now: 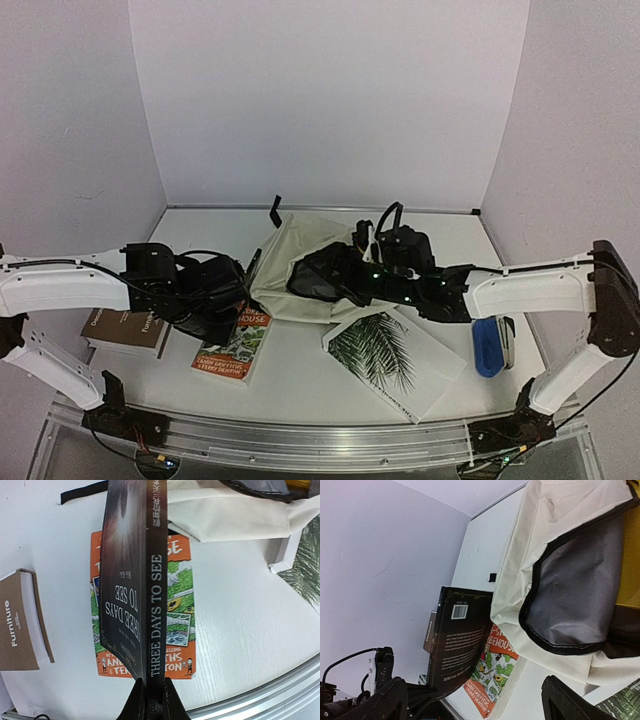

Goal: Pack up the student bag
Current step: Pick up the book from the center of the board.

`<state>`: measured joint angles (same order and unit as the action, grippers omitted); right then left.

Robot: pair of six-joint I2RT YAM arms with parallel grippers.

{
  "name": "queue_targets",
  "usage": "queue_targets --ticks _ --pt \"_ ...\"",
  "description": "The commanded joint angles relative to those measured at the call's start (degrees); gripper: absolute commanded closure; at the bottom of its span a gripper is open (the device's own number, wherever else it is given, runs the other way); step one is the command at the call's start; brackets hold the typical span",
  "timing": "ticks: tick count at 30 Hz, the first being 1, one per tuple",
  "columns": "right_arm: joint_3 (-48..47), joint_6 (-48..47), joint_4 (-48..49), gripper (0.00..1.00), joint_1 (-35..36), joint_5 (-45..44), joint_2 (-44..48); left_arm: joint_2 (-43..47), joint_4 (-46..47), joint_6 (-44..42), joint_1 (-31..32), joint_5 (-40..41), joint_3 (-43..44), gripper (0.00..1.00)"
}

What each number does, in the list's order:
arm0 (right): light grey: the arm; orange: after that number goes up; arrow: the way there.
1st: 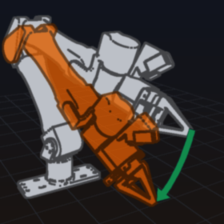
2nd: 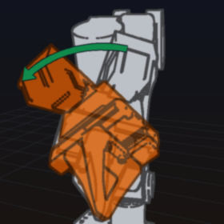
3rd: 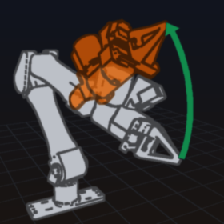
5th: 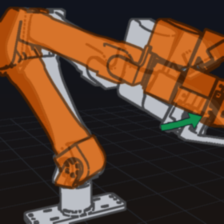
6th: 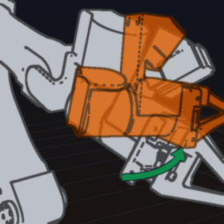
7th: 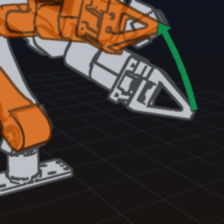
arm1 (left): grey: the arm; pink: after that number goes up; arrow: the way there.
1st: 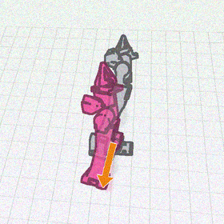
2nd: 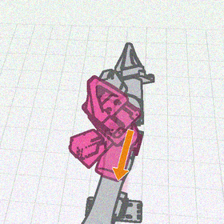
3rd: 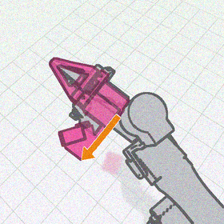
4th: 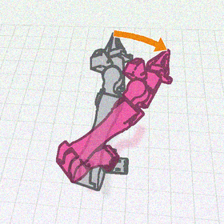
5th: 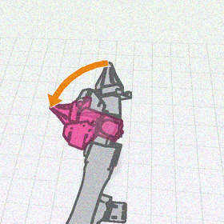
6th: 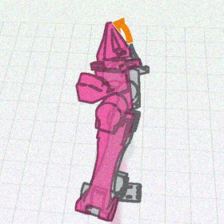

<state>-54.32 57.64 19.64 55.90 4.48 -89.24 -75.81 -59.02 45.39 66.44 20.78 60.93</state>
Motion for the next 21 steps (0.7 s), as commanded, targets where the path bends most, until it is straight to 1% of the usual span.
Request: queue_targets --ticks 1,11,17,21 --pt "-5.4 2.9 2.4 0.08 0.0 4.7 -3.8 0.4 9.6 -5.1 0.3 -1.7 2.2 1.0" --pt "-9.7 5.7 3.9 0.12 0.9 7.7 -12.2 -1.0 16.8 -8.9 0.2 -7.1 1.4 1.0" --pt "-12.3 5.4 4.6 0.13 1.2 8.9 -15.6 -2.8 17.8 -9.6 0.2 -9.0 1.6 1.0" --pt "-13.8 4.9 4.6 0.14 1.5 8.1 -17.5 -3.5 19.3 -9.6 0.2 -10.1 1.3 1.0"
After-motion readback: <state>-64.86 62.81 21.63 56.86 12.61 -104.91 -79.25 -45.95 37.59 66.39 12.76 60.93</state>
